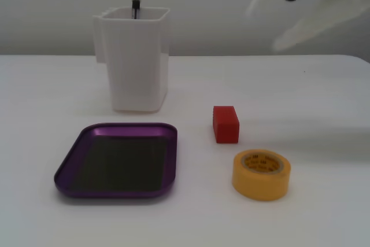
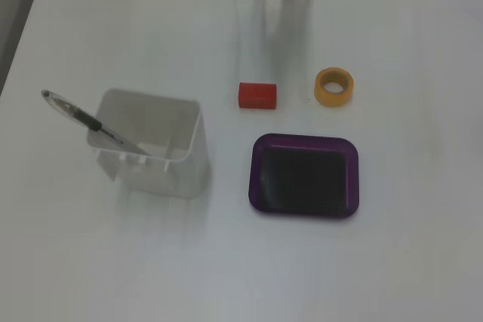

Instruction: Pick up the red cube and place it in the box.

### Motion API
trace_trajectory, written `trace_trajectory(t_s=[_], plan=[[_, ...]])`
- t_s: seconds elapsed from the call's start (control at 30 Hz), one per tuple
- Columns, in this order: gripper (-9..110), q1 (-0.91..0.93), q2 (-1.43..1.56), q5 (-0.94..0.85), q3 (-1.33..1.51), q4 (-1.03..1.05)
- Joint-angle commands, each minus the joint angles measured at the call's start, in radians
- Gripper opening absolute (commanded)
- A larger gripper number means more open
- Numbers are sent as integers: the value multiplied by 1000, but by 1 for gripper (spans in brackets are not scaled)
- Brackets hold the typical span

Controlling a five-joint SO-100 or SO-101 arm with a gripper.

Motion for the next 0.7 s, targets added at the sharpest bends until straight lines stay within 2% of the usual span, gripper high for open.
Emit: trace_trajectory(t_s=[0.0,0.23,0.47,0.67], plan=[[25,9,-413,-5,-301,127],[28,9,-873,23,-626,232],[28,11,-1003,31,-723,230],[28,101,-1043,25,-712,152]])
